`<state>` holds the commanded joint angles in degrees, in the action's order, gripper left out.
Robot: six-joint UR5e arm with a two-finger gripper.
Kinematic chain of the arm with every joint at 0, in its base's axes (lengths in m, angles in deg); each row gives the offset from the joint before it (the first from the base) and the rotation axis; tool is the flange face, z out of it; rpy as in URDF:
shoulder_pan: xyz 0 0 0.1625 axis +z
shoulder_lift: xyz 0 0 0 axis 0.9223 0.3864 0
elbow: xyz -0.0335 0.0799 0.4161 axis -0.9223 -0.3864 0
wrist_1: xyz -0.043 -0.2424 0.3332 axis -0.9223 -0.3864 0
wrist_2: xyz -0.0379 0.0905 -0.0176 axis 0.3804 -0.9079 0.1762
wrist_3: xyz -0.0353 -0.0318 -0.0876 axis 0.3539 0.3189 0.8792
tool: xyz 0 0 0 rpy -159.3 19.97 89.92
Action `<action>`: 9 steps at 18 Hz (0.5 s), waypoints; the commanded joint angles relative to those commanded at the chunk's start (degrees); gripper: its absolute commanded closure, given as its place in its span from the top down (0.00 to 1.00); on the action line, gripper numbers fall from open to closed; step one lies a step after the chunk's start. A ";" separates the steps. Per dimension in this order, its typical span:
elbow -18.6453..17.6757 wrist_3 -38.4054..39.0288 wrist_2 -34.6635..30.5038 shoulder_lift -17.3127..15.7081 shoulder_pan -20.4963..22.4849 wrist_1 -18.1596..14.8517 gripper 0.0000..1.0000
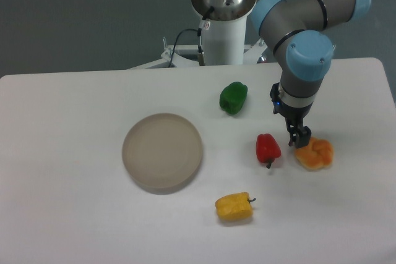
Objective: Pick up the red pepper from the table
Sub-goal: 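Move the open gripper over the red bell pepper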
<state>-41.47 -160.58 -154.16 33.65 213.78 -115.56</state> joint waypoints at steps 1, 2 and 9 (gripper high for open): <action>0.00 0.09 0.09 -0.09 0.00 0.00 1.00; -0.09 0.18 0.09 -0.17 0.00 0.00 1.00; 0.00 6.91 1.76 0.00 0.70 0.09 1.00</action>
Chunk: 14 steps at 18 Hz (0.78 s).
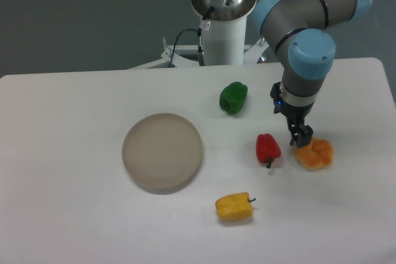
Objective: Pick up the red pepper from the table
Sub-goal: 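Move the open gripper over the red bell pepper, then lower the gripper around the red bell pepper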
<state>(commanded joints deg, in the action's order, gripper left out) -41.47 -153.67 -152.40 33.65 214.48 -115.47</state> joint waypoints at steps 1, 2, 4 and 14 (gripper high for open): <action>0.00 1.77 0.44 0.09 0.00 0.00 1.00; 0.00 3.10 0.53 0.18 -0.09 0.00 1.00; -0.09 7.04 1.92 0.35 -0.35 0.61 1.00; -1.85 43.01 6.24 4.92 -0.26 6.68 1.00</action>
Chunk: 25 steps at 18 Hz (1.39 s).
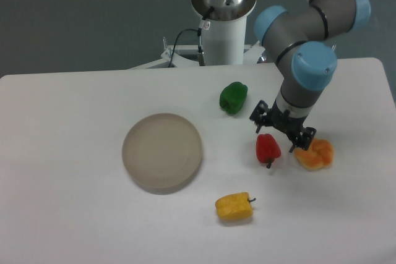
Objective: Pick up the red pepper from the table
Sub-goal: 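Lower the gripper around the red bell pepper, then close the gripper on the red bell pepper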
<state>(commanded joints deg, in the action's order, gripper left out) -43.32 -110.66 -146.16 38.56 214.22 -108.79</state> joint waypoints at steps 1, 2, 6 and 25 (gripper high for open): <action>0.00 0.18 -0.09 0.53 0.09 0.00 1.00; 0.00 0.35 -0.17 0.62 0.26 0.00 1.00; -2.19 0.88 -0.26 1.06 1.05 1.57 1.00; -5.19 2.90 -0.09 1.77 0.62 4.40 0.43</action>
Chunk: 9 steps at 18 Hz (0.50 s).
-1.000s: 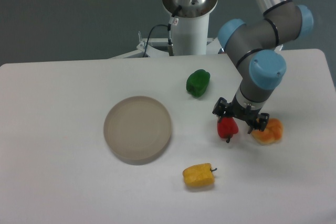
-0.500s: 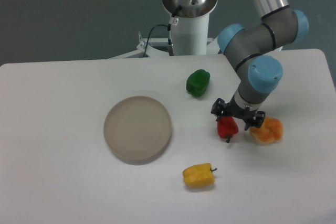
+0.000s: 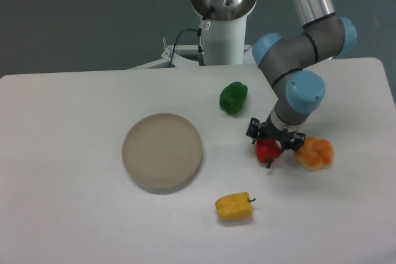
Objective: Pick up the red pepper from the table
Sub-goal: 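Close the gripper on the red bell pepper, then lift the red bell pepper up off the table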
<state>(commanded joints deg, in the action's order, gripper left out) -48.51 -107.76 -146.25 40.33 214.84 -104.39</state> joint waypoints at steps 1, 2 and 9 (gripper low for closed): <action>1.49 0.00 -0.08 -0.09 0.00 -0.26 0.34; 2.55 -0.09 0.00 -0.44 0.09 -0.61 0.27; 3.79 -1.23 0.70 -4.21 0.26 -1.49 0.25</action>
<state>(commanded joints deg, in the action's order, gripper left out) -44.72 -108.98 -145.55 36.12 215.10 -105.88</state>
